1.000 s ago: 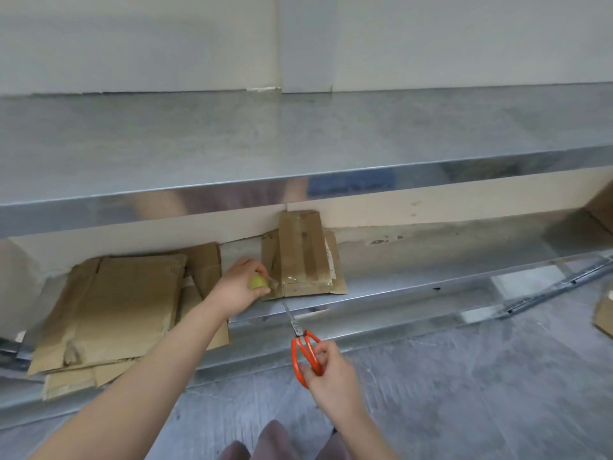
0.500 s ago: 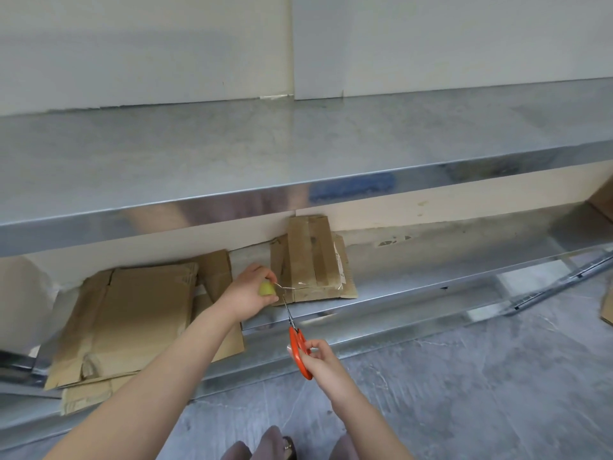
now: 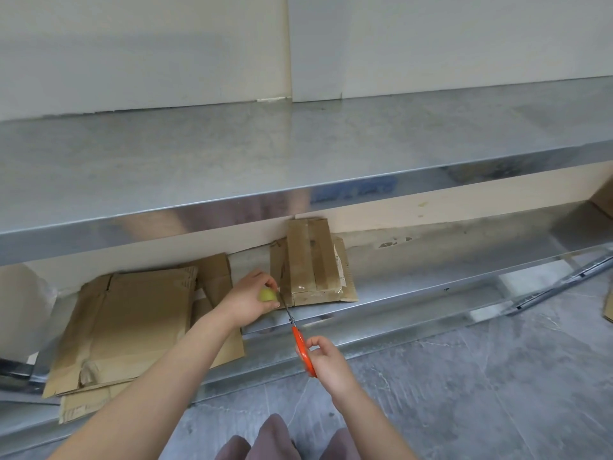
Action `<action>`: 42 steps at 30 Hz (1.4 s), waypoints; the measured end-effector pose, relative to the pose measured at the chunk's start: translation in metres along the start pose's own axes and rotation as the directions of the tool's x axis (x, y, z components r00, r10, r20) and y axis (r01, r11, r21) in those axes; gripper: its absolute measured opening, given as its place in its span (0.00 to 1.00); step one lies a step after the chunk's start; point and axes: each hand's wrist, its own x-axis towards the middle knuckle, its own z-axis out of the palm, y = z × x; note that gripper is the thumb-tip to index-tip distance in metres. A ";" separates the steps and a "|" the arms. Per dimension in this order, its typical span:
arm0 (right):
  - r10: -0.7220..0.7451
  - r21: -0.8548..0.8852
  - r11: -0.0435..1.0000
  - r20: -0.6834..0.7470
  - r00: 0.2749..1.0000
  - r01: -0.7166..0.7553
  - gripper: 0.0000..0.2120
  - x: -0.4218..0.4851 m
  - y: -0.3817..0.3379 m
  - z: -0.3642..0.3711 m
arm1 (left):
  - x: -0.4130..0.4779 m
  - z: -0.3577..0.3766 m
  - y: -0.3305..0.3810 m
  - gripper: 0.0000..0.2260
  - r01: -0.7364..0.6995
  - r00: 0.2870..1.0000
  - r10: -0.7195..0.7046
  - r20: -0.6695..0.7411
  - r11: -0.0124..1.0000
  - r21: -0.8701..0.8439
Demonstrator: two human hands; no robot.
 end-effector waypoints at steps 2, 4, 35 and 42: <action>-0.036 -0.052 0.998 -0.031 0.999 0.034 0.04 0.002 0.002 -0.002 | 0.000 0.001 0.000 0.12 -0.002 1.000 0.002 -0.001 1.000 0.002; -0.047 -0.130 0.991 -0.037 0.998 0.041 0.11 0.002 0.003 -0.005 | 0.000 0.001 -0.001 0.11 -0.003 1.000 0.003 -0.006 1.000 0.006; -0.363 -0.692 0.714 -0.231 0.903 0.110 0.34 0.095 -0.020 -0.181 | -0.016 0.012 0.025 0.11 0.140 0.979 -0.145 -0.140 0.989 -0.048; -0.571 -0.767 0.567 -0.101 0.815 0.302 0.25 0.063 -0.011 -0.163 | -0.017 0.007 0.027 0.11 0.175 0.976 -0.180 -0.122 0.983 -0.055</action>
